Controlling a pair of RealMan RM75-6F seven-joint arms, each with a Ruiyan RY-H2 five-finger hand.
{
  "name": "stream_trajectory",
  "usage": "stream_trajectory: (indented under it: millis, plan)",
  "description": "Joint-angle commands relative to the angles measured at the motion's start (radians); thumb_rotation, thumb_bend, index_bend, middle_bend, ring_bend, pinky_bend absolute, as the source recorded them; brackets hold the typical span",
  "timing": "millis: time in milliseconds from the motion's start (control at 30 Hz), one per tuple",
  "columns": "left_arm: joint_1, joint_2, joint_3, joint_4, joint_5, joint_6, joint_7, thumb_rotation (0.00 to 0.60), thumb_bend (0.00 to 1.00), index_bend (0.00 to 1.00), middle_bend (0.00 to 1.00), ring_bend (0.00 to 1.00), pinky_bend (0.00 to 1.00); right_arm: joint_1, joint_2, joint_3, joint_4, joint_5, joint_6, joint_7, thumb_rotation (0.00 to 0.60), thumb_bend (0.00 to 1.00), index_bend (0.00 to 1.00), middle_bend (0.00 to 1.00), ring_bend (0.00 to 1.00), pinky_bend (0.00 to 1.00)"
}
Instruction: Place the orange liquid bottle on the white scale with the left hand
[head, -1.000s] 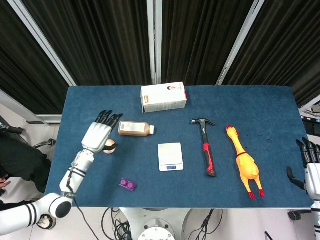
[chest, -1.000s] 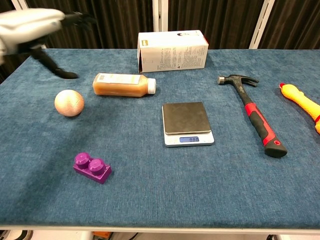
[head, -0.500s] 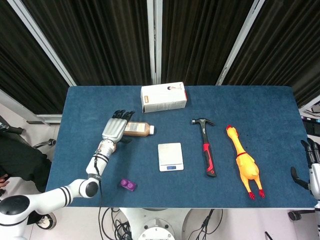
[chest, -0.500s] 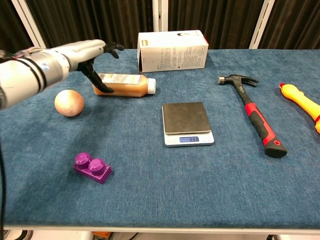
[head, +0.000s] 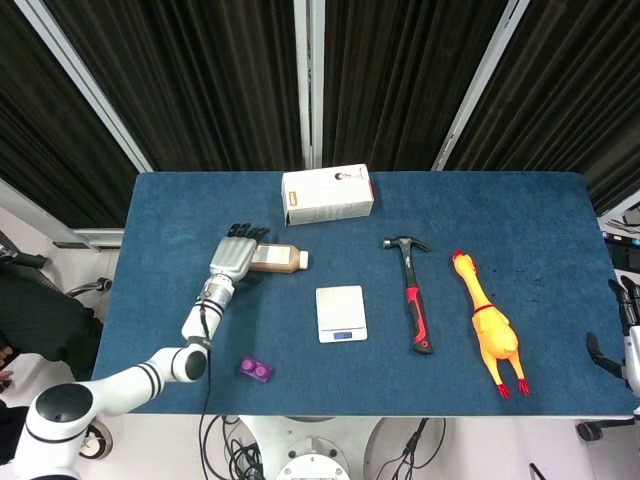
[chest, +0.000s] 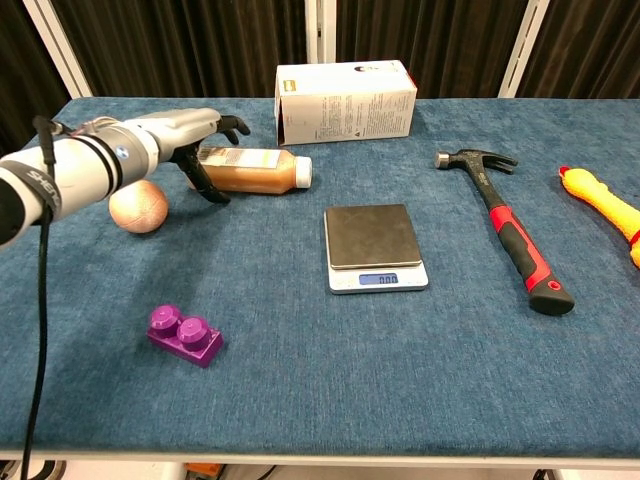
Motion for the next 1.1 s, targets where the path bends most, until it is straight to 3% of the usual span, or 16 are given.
stream_trajectory:
  millis: [33, 200, 367, 633, 800, 1100]
  plan:
    - [-0.011, -0.019, 0.014, 0.033, 0.026, 0.001, -0.018, 0.6, 0.22, 0.26, 0.28, 0.16, 0.17, -0.001, -0.003, 0.0, 0.005, 0.002, -0.002, 0.001, 0.6, 0.33, 0.0, 0.0, 0.0, 0.0]
    - [-0.01, -0.034, 0.022, 0.052, 0.07, 0.039, -0.047, 0.6, 0.24, 0.43, 0.45, 0.31, 0.3, 0.002, -0.006, 0.0, 0.007, -0.001, -0.007, 0.0, 0.6, 0.33, 0.0, 0.0, 0.0, 0.0]
    - [-0.007, -0.018, 0.025, 0.014, 0.123, 0.092, -0.07, 0.6, 0.26, 0.51, 0.53, 0.39, 0.36, 0.004, -0.005, 0.002, 0.002, -0.003, -0.007, -0.004, 0.6, 0.33, 0.0, 0.0, 0.0, 0.0]
    - [0.007, 0.1, 0.019, -0.335, 0.159, 0.196, 0.035, 0.6, 0.26, 0.53, 0.55, 0.4, 0.36, 0.009, -0.013, -0.001, 0.001, -0.006, -0.019, -0.006, 0.6, 0.33, 0.0, 0.0, 0.0, 0.0]
    - [0.009, 0.121, 0.039, -0.498, 0.144, 0.228, 0.124, 0.6, 0.26, 0.53, 0.55, 0.4, 0.36, 0.007, -0.014, -0.003, 0.005, -0.015, -0.011, 0.001, 0.6, 0.33, 0.0, 0.0, 0.0, 0.0]
    - [-0.026, 0.042, 0.041, -0.528, 0.058, 0.252, 0.229, 0.6, 0.26, 0.55, 0.57, 0.42, 0.36, -0.007, -0.02, -0.003, 0.041, -0.009, -0.001, 0.044, 0.6, 0.33, 0.0, 0.0, 0.0, 0.0]
